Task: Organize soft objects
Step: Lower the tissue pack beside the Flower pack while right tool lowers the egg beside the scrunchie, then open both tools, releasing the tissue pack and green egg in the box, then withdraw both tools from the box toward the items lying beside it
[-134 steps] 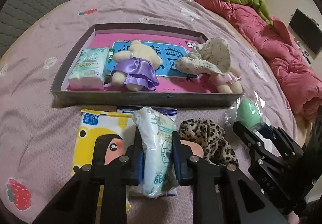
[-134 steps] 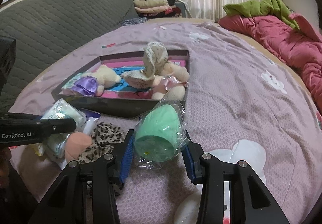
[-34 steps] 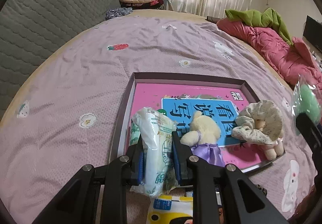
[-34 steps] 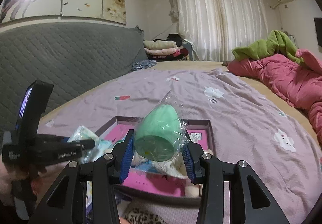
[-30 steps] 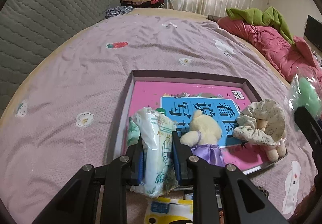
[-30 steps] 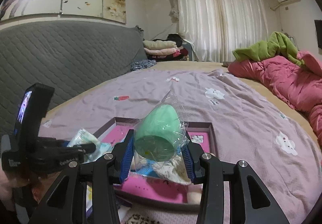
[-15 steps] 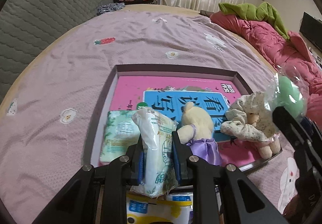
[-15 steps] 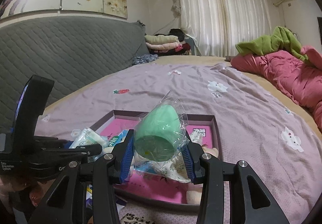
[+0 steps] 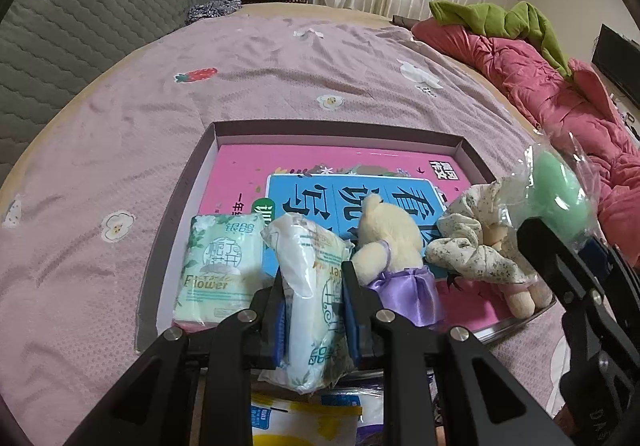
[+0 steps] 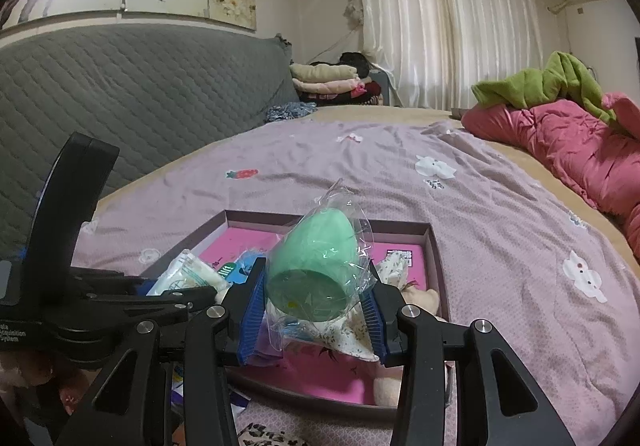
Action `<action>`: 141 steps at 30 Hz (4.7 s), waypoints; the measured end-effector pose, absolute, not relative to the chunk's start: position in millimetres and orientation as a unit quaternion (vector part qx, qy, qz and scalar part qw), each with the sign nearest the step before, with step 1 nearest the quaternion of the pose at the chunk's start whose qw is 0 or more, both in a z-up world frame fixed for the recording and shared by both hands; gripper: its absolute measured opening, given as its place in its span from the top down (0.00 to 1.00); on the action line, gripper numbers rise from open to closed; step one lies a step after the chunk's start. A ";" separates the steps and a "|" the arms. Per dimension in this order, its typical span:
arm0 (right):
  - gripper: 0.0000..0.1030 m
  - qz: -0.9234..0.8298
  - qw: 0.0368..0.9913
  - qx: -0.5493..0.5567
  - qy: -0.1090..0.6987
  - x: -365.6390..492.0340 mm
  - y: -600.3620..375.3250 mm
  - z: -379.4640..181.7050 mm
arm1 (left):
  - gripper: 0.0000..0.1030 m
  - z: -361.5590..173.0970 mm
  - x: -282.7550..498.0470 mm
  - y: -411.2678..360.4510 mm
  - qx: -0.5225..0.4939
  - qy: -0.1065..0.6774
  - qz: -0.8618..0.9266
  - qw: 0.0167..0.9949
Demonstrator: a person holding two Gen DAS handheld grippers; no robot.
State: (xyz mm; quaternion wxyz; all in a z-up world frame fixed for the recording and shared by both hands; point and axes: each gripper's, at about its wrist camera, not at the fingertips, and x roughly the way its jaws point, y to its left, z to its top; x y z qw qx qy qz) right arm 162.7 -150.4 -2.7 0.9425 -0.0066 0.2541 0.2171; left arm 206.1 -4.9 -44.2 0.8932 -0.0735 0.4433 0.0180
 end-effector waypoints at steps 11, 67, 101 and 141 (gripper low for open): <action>0.56 0.206 0.931 -0.027 0.299 176.2 -145.2 -18.2 | 0.77 -47.1 206.5 -13.5 -0.061 0.447 0.015 0.892; 0.40 0.190 0.925 -0.055 0.324 173.6 -139.8 -33.0 | 0.76 -51.1 218.0 -2.7 -0.069 0.446 0.008 0.892; 0.29 0.178 0.950 -0.043 0.252 160.7 -151.4 -4.1 | 0.58 -22.2 187.4 33.3 -0.099 0.411 0.052 0.905; 0.27 0.187 0.957 -0.059 0.212 92.3 -171.2 23.4 | 0.46 5.7 118.4 5.4 -0.078 0.403 0.027 0.911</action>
